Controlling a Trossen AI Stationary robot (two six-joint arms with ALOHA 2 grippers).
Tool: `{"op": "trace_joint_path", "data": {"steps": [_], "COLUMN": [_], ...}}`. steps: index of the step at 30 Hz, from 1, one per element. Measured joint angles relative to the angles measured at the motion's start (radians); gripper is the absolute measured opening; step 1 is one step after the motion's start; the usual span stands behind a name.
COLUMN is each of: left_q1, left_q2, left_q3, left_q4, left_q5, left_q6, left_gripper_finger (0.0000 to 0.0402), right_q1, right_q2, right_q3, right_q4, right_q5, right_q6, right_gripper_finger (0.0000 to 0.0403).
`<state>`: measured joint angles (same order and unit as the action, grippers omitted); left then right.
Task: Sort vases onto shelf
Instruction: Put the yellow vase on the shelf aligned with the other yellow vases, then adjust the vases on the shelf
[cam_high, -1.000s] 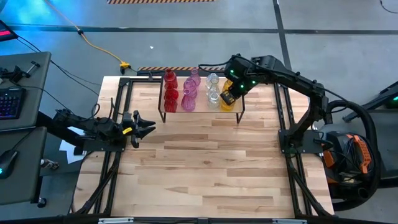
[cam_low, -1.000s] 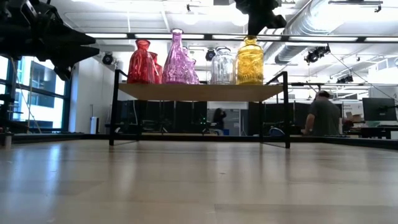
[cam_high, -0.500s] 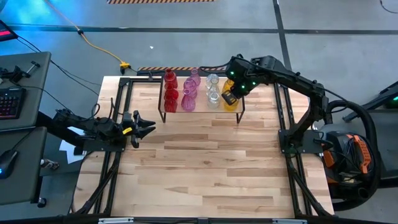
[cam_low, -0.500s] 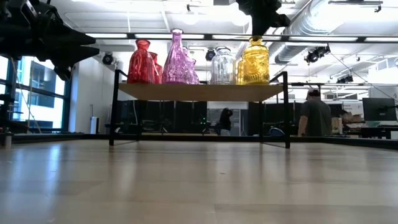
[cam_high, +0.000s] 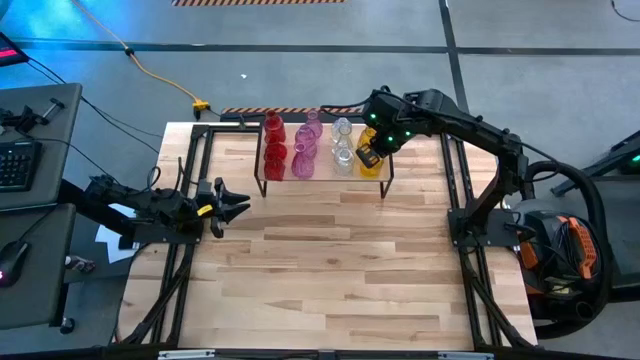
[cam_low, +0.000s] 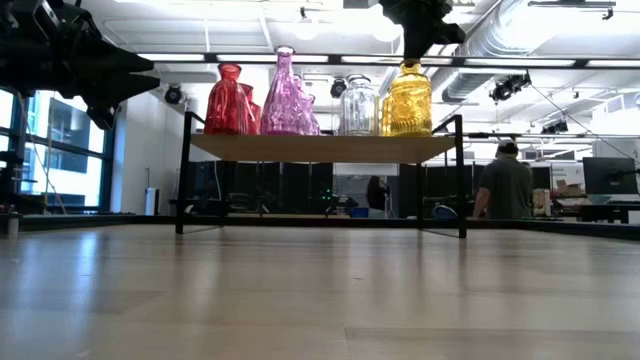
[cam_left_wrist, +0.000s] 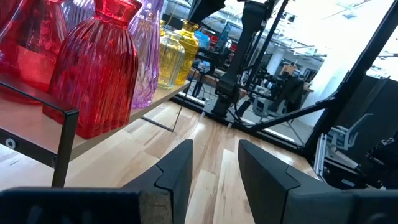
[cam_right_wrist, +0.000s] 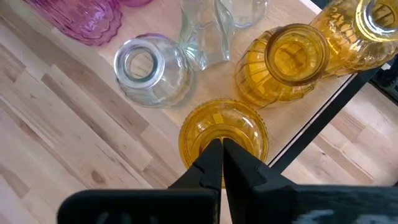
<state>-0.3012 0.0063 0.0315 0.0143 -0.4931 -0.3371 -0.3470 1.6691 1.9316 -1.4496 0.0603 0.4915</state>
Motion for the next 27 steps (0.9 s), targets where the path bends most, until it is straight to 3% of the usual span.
{"op": "trace_joint_path", "data": {"steps": [10,15,27], "left_q1": [0.0,0.0,0.0], "left_q2": [0.0,0.0,0.0], "left_q3": [0.0,0.0,0.0], "left_q4": [0.0,0.0,0.0], "left_q5": [0.0,0.0,0.0], "left_q6": [0.0,0.0,0.0], "left_gripper_finger": [0.012,0.012,0.012], "right_q1": [0.0,-0.018,-0.1], "right_q2": [-0.001,-0.001,0.064], "right_q3": [0.08,0.116,0.116], "right_q4": [-0.025,-0.013,0.024], "right_q5": [0.02,0.079,0.017], "right_q6": [-0.002,-0.002,-0.085], "right_gripper_finger": [0.0,0.0,0.0]}}
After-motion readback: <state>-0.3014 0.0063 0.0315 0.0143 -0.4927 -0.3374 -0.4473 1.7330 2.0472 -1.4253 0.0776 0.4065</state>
